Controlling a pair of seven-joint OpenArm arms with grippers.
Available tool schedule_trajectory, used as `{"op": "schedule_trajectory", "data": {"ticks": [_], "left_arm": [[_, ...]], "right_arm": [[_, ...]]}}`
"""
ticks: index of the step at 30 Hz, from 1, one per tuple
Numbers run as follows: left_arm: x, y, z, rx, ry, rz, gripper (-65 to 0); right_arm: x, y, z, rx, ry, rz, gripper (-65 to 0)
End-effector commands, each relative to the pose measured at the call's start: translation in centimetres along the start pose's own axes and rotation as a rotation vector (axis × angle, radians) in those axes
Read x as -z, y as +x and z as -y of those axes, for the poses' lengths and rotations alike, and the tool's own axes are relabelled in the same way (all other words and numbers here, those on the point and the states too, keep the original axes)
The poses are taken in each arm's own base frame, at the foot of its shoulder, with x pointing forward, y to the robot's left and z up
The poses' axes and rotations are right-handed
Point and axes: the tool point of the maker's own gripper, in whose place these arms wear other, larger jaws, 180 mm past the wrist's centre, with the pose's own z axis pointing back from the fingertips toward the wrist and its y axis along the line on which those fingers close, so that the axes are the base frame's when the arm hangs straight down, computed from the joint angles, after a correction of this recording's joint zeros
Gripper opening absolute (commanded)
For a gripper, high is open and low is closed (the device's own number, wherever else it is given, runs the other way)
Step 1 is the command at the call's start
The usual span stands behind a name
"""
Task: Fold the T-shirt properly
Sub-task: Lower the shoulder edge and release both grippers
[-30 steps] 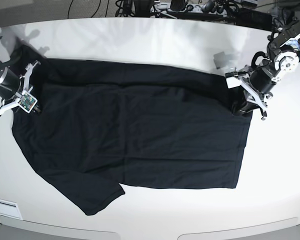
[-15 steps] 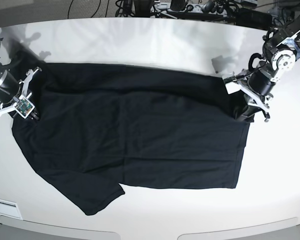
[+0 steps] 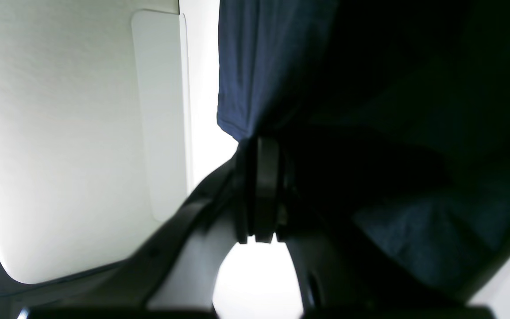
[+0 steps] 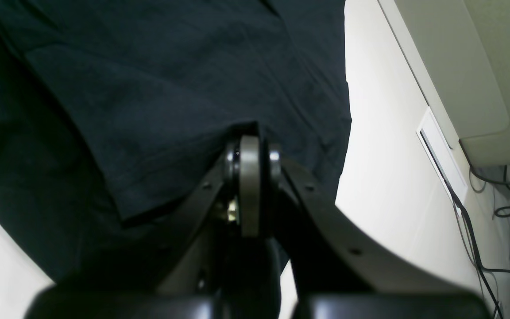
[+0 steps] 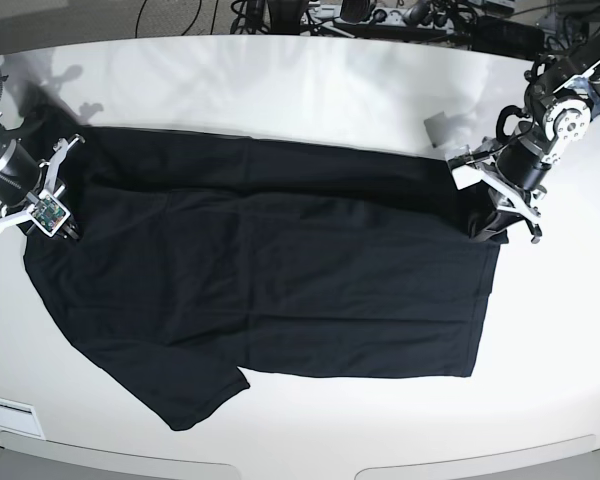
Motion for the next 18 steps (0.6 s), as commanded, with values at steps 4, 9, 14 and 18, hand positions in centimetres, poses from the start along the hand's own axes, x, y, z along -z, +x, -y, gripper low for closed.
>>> {"op": "schedule_trajectory", "data": {"ticks": [4, 9, 14, 18], "left_arm": [[-0.1, -0.2, -1.8, -0.003, 0.056, 0.002, -59.9], [-0.4, -1.2, -4.2, -0.211, 0.198, -0.032, -32.9], [-0.7, -2.8, -2.1, -0.394, 0.144, -0.124, -48.5], [-1.5, -3.3, -2.3, -0.425, 0.210, -0.146, -65.0]], "right_arm": [[-0.3, 1.3, 2.2, -0.006, -0.089, 0.045, -60.4], [-0.6, 1.7, 5.0, 0.026, -0.218, 0.053, -33.3], [-0.3, 1.5, 3.5, 0.070, -0.134, 0.043, -33.8], [-0.6, 1.1, 5.5, 0.107, -0.271, 0.036, -43.7]]}}
